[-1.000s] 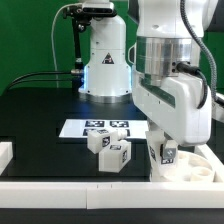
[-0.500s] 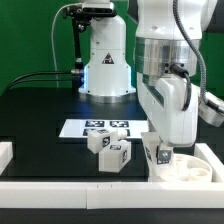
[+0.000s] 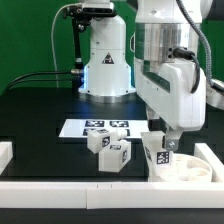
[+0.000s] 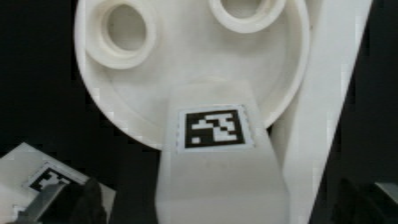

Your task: Assemble stool

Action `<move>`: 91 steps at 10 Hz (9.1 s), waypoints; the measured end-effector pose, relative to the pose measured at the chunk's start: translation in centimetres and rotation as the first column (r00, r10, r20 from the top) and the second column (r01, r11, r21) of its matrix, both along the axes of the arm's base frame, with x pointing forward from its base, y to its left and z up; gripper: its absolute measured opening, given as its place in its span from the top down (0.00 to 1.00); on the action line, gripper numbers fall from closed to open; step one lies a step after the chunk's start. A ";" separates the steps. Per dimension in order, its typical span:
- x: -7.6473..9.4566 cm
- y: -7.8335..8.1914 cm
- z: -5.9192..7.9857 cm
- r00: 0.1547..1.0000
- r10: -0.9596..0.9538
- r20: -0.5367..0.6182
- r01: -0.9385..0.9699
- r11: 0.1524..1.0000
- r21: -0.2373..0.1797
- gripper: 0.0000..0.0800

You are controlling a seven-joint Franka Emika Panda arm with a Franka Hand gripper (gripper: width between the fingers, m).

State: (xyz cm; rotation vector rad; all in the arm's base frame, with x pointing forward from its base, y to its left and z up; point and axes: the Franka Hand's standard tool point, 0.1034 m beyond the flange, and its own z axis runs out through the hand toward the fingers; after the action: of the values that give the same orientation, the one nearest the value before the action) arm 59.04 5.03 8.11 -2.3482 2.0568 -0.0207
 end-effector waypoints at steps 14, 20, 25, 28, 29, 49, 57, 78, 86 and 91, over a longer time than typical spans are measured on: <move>-6.0 -7.3 1.7 0.516 0.854 0.072 -0.856 0.517 0.000 0.19; -7.6 -7.8 -1.2 0.434 0.900 0.039 -0.899 0.435 -0.052 0.19; -9.6 -5.5 -6.0 0.431 0.902 -0.010 -0.901 0.430 -0.061 0.19; -9.9 -5.5 -7.0 0.427 0.904 -0.023 -0.903 0.426 -0.051 0.19; -9.9 -5.5 -7.0 0.428 0.904 -0.023 -0.903 0.426 -0.051 0.37; -21.1 -21.7 -6.1 0.262 0.964 -0.052 -0.964 0.264 0.021 0.60; -17.5 -20.2 -3.3 0.232 0.973 0.015 -0.965 0.228 0.127 0.21; -18.5 -19.4 -6.4 0.312 0.936 -0.162 -0.455 0.297 0.840 0.19; -18.8 -19.7 -6.9 0.331 0.930 -0.160 -0.458 0.306 0.835 0.62; -18.8 -19.7 -6.9 0.331 0.930 -0.160 -0.458 0.306 0.835 0.99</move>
Offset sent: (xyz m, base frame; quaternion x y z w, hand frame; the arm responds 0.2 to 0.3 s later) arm -0.0181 -0.0076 0.0247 0.0212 -0.0204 -0.0404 0.9988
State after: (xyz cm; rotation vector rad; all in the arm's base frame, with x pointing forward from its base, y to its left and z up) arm 40.26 -14.66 1.19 -2.6194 0.4113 1.4698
